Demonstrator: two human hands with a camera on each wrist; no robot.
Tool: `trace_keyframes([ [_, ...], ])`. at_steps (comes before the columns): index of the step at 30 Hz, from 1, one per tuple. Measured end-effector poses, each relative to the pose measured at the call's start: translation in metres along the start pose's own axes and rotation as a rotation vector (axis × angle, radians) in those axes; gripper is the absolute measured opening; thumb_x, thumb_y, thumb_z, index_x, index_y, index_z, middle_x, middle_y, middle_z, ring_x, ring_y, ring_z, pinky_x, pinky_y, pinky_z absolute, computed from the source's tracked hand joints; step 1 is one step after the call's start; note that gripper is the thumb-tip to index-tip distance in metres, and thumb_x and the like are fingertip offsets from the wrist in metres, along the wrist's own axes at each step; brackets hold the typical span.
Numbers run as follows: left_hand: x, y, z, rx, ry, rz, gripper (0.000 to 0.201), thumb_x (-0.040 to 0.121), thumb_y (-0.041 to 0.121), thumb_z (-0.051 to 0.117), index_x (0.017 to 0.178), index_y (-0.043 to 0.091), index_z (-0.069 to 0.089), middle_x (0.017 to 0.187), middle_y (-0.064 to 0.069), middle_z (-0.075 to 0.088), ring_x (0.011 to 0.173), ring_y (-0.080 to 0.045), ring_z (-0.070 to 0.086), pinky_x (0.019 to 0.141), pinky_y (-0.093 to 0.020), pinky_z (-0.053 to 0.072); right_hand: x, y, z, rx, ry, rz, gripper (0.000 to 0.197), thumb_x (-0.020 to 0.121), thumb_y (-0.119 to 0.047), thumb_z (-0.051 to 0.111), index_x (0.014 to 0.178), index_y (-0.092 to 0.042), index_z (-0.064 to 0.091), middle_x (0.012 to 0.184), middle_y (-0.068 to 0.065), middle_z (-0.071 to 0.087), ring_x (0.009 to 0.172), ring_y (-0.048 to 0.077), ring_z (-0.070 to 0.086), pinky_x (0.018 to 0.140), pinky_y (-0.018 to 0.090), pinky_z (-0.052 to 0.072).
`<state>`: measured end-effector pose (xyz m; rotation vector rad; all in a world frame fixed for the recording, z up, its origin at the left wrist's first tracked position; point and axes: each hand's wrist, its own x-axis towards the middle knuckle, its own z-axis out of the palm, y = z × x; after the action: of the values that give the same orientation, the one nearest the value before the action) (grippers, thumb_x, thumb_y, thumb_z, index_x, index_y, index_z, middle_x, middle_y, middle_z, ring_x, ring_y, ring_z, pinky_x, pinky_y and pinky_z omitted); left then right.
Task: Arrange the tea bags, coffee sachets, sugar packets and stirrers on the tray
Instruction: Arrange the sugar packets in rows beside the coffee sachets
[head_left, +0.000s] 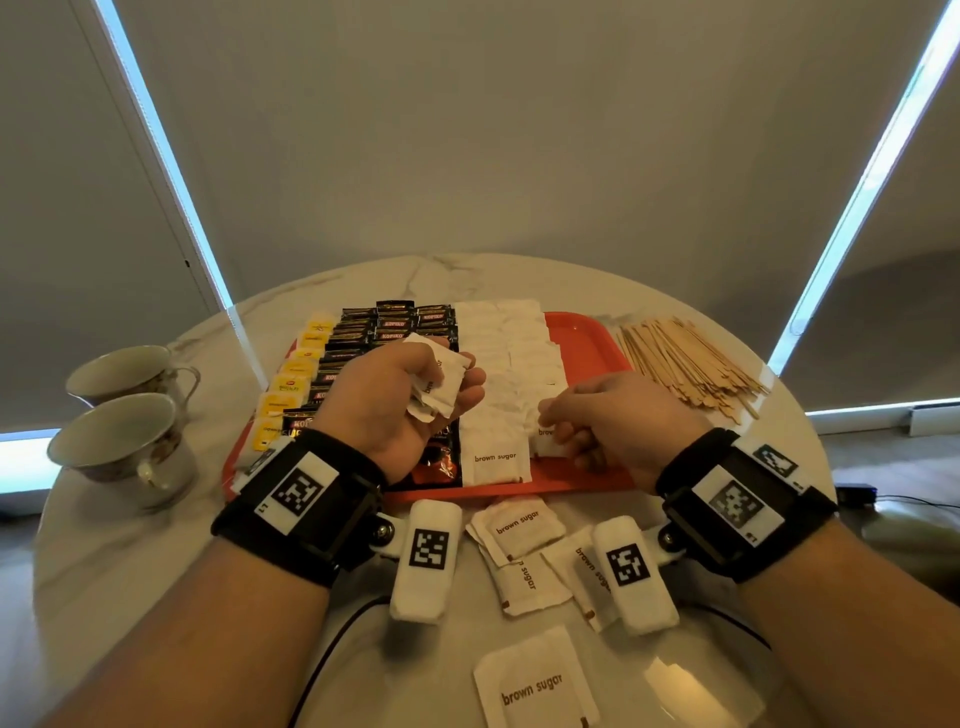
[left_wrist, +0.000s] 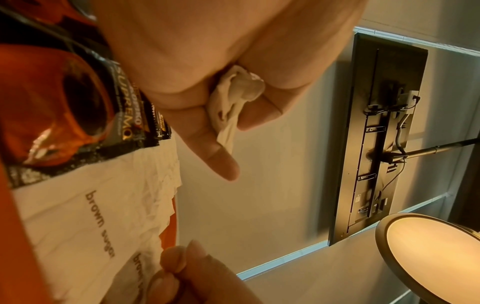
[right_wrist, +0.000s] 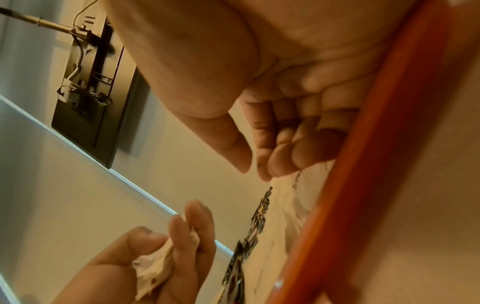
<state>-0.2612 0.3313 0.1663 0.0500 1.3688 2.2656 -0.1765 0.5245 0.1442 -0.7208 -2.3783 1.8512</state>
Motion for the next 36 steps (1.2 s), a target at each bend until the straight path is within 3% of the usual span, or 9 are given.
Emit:
trace_keyframes([
  [5,-0.002,-0.001,0.000,-0.004,-0.025,-0.002,0.042,0.088,-0.014,0.034,0.122,-0.011,0.059,0.115,-0.027,0.070,0.087,-0.033,0.076,0.065,-0.032,0.063,0.004,-0.005,-0.002,-0.004,-0.015,0.049,0.020,0.095,-0.018,0.070,0.098,0.000,0.076,0.077,0.010,0.065,0.065,0.019,0.059,0.065,0.031,0.050],
  [9,-0.002,-0.002,0.001,0.016,-0.085,0.009,0.038,0.094,-0.019,0.036,0.121,-0.007,0.059,0.117,-0.027,0.073,0.101,-0.038,0.076,0.071,-0.034,0.065,0.006,-0.006,-0.001,-0.006,-0.062,0.070,0.022,0.097,-0.017,0.067,0.102,0.003,0.074,0.079,0.011,0.063,0.066,0.018,0.057,0.063,0.028,0.049],
  [13,-0.003,-0.004,0.000,0.096,-0.122,0.036,0.028,0.098,-0.016,0.048,0.116,0.001,0.063,0.114,-0.024,0.076,0.103,-0.037,0.076,0.079,-0.037,0.066,0.009,-0.012,0.002,0.042,-0.029,-0.070,0.022,0.096,-0.024,0.068,0.099,-0.003,0.076,0.080,0.009,0.066,0.064,0.016,0.060,0.064,0.031,0.051],
  [17,0.000,-0.006,-0.002,0.194,-0.102,0.082,0.027,0.095,-0.008,0.063,0.118,0.006,0.066,0.110,-0.017,0.078,0.099,-0.029,0.078,0.071,-0.033,0.065,0.012,-0.025,0.014,0.174,-0.105,-0.193,0.024,0.091,-0.030,0.075,0.102,-0.009,0.075,0.085,0.004,0.069,0.068,0.014,0.061,0.066,0.030,0.051],
  [22,0.003,-0.006,-0.005,0.201,-0.073,0.124,0.029,0.087,0.001,0.076,0.115,0.008,0.068,0.103,-0.011,0.080,0.095,-0.024,0.078,0.069,-0.029,0.062,0.018,-0.029,0.026,0.318,-0.122,-0.228,0.019,0.088,-0.013,0.076,0.101,-0.002,0.069,0.079,0.005,0.070,0.067,0.013,0.062,0.064,0.027,0.055],
  [26,0.006,-0.007,-0.006,0.263,-0.075,0.137,0.039,0.080,-0.011,0.078,0.112,0.009,0.069,0.100,-0.010,0.080,0.090,-0.023,0.078,0.068,-0.028,0.061,0.018,-0.025,0.029,0.475,-0.177,-0.180,0.010,0.090,-0.004,0.071,0.096,-0.005,0.064,0.080,0.009,0.069,0.069,0.018,0.065,0.063,0.029,0.057],
  [30,0.003,-0.009,-0.006,0.368,-0.076,0.135,0.037,0.080,-0.014,0.076,0.108,0.009,0.070,0.096,-0.008,0.080,0.084,-0.019,0.079,0.068,-0.028,0.062,0.017,-0.028,0.027,0.294,-0.202,-0.229,0.015,0.087,-0.001,0.071,0.099,-0.010,0.069,0.087,0.006,0.073,0.080,0.019,0.067,0.071,0.033,0.054],
  [34,0.003,-0.008,-0.004,0.355,-0.046,0.132,0.020,0.087,-0.004,0.075,0.103,0.008,0.072,0.092,-0.006,0.081,0.083,-0.020,0.079,0.065,-0.027,0.062,0.018,-0.027,0.026,0.199,-0.079,-0.262,0.006,0.088,-0.015,0.077,0.090,-0.012,0.072,0.081,0.002,0.073,0.075,0.016,0.065,0.066,0.030,0.054],
  [36,0.002,-0.007,-0.003,0.332,-0.023,0.133,0.011,0.091,0.002,0.073,0.102,0.006,0.072,0.090,-0.008,0.081,0.079,-0.019,0.079,0.062,-0.027,0.063,0.019,-0.027,0.023,0.180,-0.057,-0.262,0.007,0.087,-0.017,0.077,0.090,-0.012,0.073,0.088,0.007,0.076,0.079,0.020,0.065,0.066,0.030,0.054],
])
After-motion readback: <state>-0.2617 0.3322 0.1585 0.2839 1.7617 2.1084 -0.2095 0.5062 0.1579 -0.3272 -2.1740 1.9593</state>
